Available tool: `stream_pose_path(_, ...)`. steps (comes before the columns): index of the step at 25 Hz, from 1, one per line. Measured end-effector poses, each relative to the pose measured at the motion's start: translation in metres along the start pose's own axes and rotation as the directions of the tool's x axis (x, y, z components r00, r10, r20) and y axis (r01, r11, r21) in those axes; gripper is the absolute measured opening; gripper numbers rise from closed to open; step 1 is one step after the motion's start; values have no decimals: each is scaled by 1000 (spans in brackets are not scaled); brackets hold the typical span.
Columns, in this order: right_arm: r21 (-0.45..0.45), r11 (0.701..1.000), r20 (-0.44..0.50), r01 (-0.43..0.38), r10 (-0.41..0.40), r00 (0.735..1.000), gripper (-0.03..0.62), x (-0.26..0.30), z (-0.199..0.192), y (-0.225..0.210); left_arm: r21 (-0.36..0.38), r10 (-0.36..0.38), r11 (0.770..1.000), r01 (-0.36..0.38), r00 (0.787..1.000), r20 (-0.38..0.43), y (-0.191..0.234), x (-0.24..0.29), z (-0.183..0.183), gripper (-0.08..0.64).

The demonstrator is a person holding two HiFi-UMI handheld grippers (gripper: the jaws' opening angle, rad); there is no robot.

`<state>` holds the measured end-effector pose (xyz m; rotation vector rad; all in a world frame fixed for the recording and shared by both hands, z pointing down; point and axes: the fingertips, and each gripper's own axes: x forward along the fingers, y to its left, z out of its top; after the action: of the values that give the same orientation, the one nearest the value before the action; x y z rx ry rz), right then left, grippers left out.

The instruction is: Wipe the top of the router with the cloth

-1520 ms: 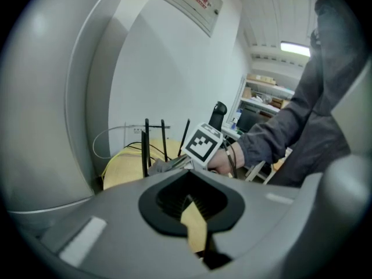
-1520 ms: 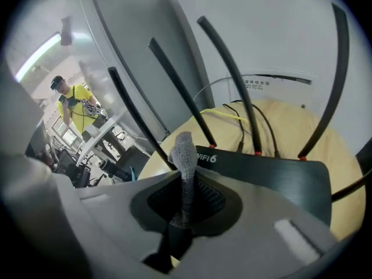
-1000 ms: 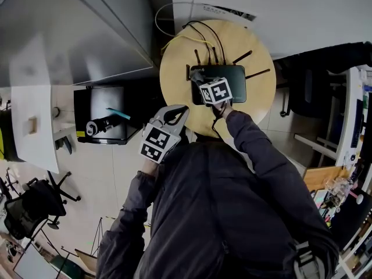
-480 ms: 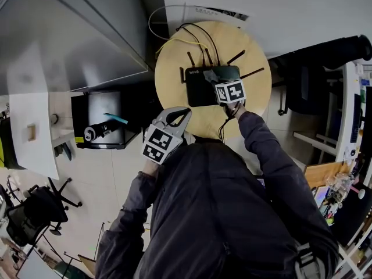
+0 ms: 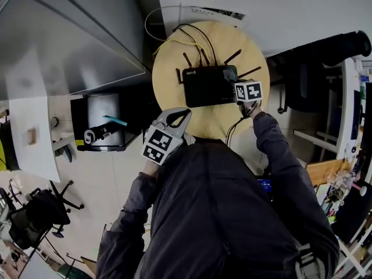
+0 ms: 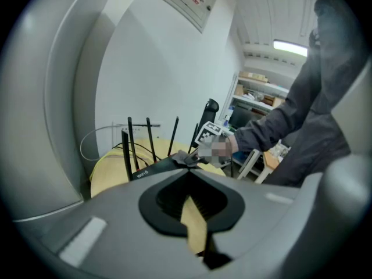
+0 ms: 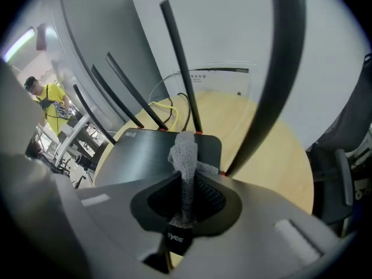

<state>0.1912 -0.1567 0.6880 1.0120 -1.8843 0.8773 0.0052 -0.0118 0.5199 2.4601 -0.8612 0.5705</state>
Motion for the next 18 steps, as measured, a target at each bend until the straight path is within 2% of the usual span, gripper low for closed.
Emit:
stream_pose_path(5, 34, 999, 13, 31, -31, 999, 34, -6, -3, -18, 4, 1, 1000, -1, 1000, 8, 0, 0, 4, 0)
stream_pose_path(10, 47, 999, 26, 28, -29, 999, 33, -8, 0, -8, 12, 2, 1000, -2, 1000, 9, 1, -1, 5, 0)
stream_pose_path(12, 43, 999, 50, -21, 19, 999, 32, -7, 5, 15, 14, 7, 1000, -7, 1000, 14, 3, -1, 7, 0)
stream_pose_path(18, -61, 981, 52, -186, 190, 980, 32, 8, 12, 120, 12, -6, 1000, 6, 1000, -3, 5, -2, -3, 0)
